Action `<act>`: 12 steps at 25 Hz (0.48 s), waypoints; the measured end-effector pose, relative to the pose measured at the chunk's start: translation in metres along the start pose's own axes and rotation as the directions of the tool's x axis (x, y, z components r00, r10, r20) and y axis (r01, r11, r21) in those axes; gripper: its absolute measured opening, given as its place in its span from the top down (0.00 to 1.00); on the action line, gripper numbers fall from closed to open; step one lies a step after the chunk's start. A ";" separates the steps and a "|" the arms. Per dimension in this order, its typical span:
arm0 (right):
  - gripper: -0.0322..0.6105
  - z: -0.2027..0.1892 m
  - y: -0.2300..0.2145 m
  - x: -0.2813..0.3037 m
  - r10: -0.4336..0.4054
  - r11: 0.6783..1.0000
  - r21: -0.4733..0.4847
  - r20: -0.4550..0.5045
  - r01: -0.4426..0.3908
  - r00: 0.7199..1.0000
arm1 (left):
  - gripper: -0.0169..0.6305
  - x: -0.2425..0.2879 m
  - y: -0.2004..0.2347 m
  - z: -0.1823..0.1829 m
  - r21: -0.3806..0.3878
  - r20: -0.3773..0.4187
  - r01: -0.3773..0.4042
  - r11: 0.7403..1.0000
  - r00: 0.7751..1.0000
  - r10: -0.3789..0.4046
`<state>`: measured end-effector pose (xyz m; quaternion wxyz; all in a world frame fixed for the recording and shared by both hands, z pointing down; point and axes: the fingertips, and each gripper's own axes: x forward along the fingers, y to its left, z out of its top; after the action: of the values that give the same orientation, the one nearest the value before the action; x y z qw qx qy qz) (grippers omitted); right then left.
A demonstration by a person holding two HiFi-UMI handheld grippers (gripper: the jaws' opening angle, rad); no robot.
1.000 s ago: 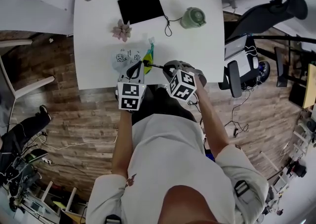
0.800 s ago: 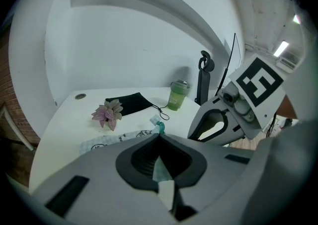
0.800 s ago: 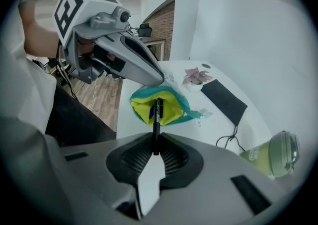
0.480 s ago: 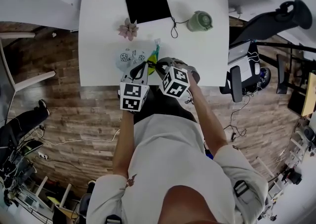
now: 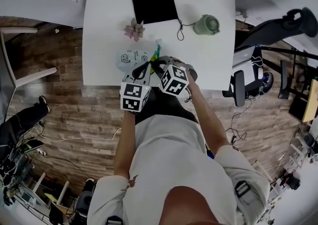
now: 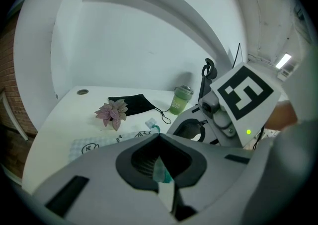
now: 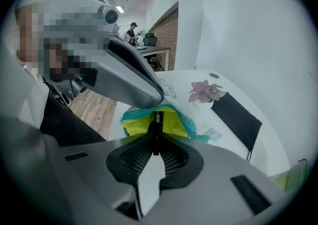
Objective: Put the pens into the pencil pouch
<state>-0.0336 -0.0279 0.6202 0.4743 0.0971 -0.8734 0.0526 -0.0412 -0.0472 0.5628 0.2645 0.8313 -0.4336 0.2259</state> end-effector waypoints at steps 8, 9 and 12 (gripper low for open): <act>0.88 0.018 -0.007 0.014 0.011 1.000 0.008 0.080 -0.012 0.997 | 0.98 0.002 0.004 -0.001 -0.039 0.000 0.020 0.999 1.000 -0.020; 0.88 0.019 -0.008 0.016 0.012 1.000 0.015 0.087 -0.013 0.996 | 0.98 0.003 0.004 -0.001 -0.039 -0.001 0.020 0.999 1.000 -0.020; 0.88 0.020 -0.011 0.023 0.007 0.999 0.033 0.099 -0.010 0.995 | 0.98 0.007 0.007 -0.004 -0.028 -0.009 0.015 0.999 1.000 -0.015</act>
<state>-0.0592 -0.0450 0.6286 0.4286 0.1037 -0.8952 0.0644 -0.0441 -0.0521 0.5714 0.2798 0.8296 -0.4294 0.2217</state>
